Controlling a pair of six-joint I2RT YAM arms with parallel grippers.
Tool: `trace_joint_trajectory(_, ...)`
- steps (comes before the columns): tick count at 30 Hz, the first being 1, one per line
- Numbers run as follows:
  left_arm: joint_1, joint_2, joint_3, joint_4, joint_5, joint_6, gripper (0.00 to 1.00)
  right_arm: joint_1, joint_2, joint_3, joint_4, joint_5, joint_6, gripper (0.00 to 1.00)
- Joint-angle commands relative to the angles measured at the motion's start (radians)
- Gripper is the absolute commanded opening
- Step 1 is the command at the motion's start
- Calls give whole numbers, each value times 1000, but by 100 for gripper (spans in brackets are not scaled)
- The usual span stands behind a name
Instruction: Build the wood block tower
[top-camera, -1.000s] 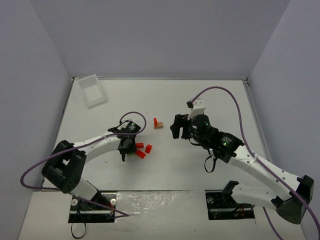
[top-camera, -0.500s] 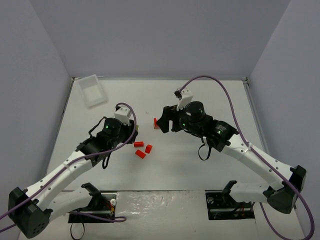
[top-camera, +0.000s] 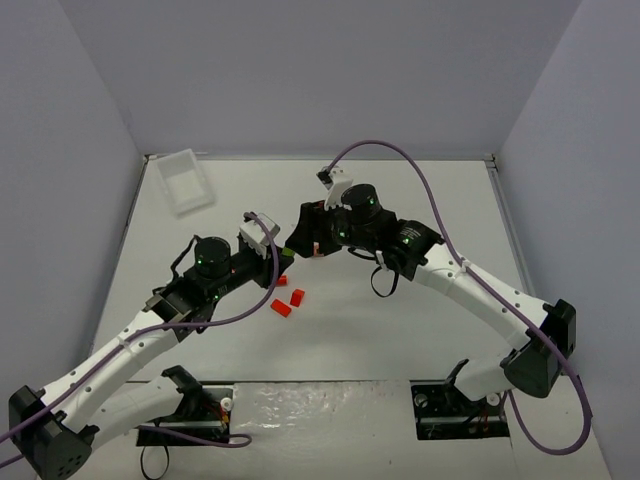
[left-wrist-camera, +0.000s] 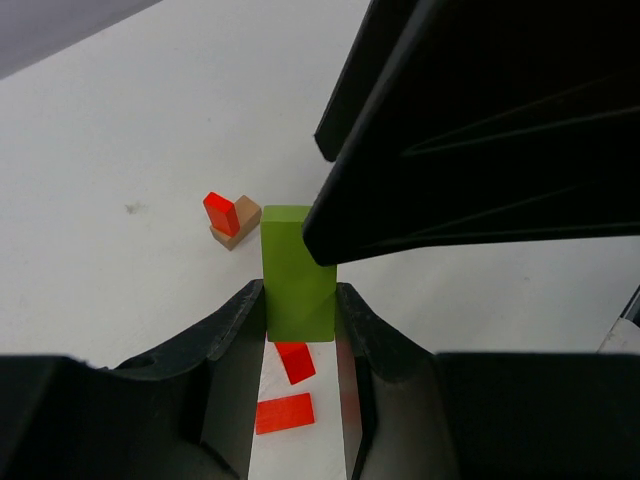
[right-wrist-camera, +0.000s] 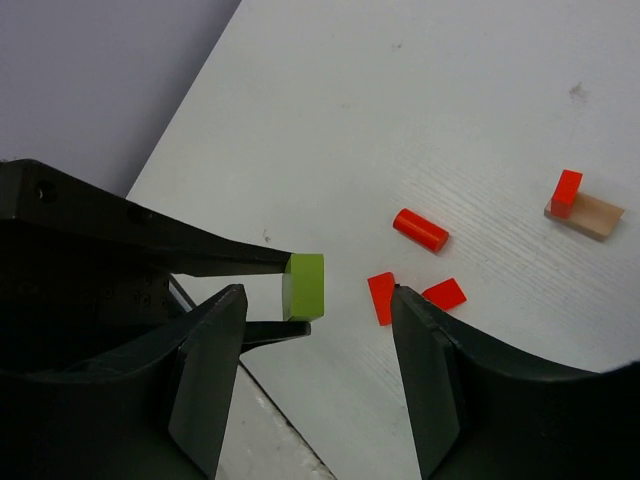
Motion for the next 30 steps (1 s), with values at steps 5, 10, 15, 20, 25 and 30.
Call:
trace_joint_trajectory(5, -7, -17, 18, 117, 47, 79, 6, -8, 34, 55, 55, -59, 56, 46)
trace_joint_trajectory(10, -6, -9, 10, 126, 42, 82, 6, -13, 32, 59, 53, -70, 58, 38)
trace_joint_trajectory(15, -6, 3, 8, 133, 45, 79, 6, -15, 33, 50, 53, -74, 60, 31)
trace_joint_trajectory(20, -7, 9, 2, 149, 45, 74, 6, -18, 33, 44, 54, -81, 61, 25)
trace_joint_trajectory(25, -6, 24, -1, 150, 46, 72, 6, -20, 34, 45, 55, -79, 58, 12)
trace_joint_trajectory(30, -6, 36, -8, 153, 37, 58, 15, -21, 35, 41, 53, -81, 54, 0)
